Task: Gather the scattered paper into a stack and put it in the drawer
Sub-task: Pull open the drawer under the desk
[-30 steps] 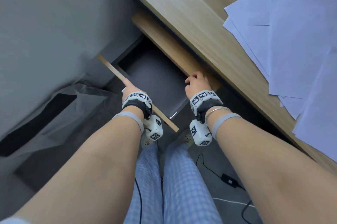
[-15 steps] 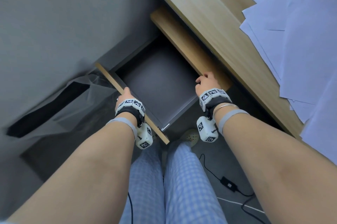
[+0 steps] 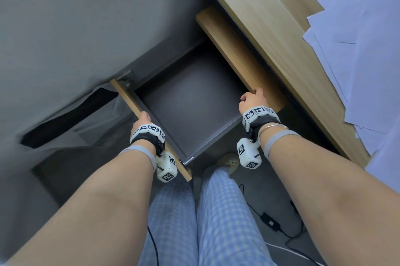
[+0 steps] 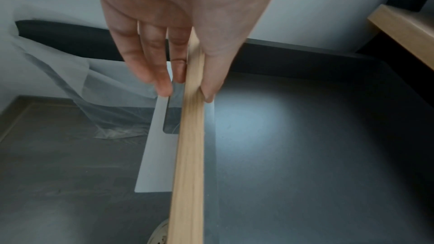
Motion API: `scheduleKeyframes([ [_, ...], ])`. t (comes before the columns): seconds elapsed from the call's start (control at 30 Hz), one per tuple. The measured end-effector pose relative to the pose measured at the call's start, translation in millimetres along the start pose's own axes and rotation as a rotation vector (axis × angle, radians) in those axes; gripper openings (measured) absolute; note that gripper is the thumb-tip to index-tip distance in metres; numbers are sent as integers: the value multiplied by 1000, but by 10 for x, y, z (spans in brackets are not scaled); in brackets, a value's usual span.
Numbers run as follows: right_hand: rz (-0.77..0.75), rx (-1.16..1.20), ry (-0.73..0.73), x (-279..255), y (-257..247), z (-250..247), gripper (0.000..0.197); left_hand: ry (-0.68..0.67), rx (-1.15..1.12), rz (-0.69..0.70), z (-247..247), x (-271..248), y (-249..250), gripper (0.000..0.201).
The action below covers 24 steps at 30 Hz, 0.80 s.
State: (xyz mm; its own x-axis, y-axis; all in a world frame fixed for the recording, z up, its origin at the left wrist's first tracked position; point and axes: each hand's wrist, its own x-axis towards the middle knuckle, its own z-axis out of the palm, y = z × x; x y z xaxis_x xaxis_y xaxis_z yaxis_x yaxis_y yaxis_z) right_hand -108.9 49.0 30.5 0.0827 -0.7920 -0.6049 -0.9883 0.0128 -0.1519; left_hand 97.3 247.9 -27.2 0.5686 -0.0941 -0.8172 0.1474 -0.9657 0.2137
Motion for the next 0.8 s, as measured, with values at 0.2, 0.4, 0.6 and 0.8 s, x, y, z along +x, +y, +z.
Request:
scheduleKeyframes([
  [0.2, 1, -39, -13, -19, -21, -33, 29, 8, -141, -43, 45, 145, -61, 14],
  [0.4, 0, -57, -38, -75, -52, -81, 30, -132, 243, 9, -166, -353, 331, 19],
  [0.6, -68, -68, -56, -200, -166, -321, 35, -195, 1068, 270, -439, -833, 797, 34],
  [0.8, -88, -3, -43, -356, -230, -729, 33, -170, 1206, 425, -444, -1205, 1263, 29],
])
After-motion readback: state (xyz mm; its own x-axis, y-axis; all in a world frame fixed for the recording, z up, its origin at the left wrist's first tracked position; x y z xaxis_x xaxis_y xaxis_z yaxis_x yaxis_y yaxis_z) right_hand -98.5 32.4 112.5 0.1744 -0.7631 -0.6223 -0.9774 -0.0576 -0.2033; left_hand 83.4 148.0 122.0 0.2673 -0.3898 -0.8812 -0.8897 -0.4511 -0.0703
